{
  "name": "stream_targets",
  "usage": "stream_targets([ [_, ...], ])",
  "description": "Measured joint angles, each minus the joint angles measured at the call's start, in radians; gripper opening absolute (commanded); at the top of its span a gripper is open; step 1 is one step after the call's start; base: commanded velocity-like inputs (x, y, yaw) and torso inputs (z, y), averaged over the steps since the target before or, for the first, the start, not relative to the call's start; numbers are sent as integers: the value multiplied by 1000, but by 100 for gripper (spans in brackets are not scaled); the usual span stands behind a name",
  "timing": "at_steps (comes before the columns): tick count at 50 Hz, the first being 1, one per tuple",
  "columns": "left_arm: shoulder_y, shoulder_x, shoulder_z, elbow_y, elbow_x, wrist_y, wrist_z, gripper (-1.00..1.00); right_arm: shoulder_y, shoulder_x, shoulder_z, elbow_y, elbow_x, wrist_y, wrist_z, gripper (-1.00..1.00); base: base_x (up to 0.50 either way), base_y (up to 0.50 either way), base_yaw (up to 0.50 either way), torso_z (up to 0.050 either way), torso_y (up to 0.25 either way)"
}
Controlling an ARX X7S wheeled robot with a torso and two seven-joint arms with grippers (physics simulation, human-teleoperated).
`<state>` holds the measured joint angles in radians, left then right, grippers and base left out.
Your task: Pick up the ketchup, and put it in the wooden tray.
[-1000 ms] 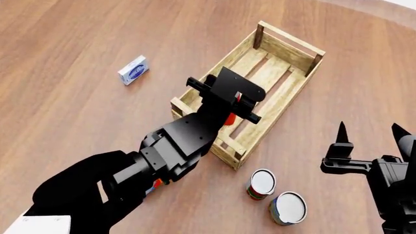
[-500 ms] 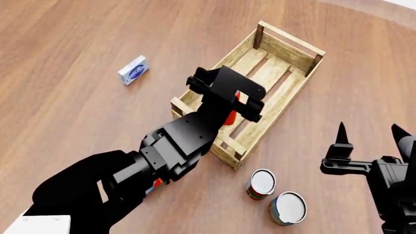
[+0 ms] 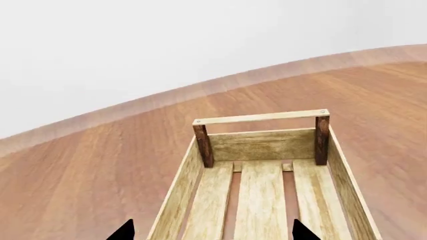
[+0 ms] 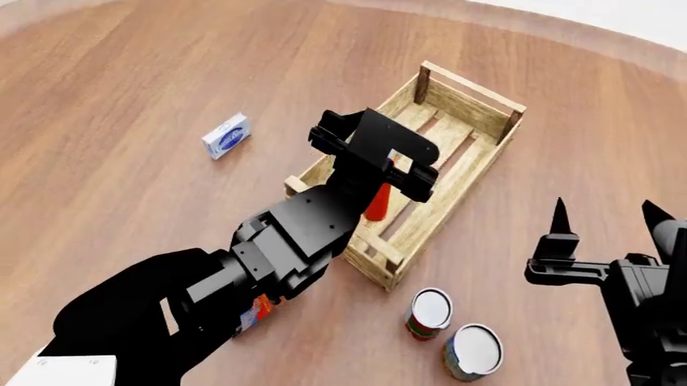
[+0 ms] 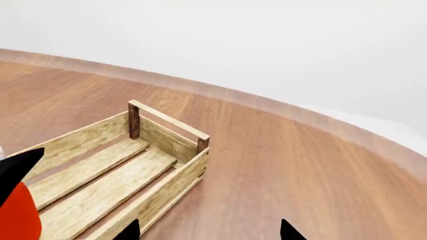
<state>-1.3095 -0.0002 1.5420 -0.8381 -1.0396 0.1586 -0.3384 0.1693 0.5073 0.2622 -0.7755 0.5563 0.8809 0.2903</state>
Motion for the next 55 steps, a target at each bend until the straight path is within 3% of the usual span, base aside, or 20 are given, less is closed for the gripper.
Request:
stream_targets([
  [36,-21,-6,-2,6,-95,53,38,100,20,6,-15,-38,21,21,25,100,0,0,0,-27,245],
  [42,-86,-104,-2,176,-135,5,-11,100,20,7,-16,-49,27,22,27,100,0,0,0,-26,184],
  [55,-128,-402,4,620,-178,-40,-147,100,15,13,-11,-96,52,42,39,100,0,0,0,-9,42],
])
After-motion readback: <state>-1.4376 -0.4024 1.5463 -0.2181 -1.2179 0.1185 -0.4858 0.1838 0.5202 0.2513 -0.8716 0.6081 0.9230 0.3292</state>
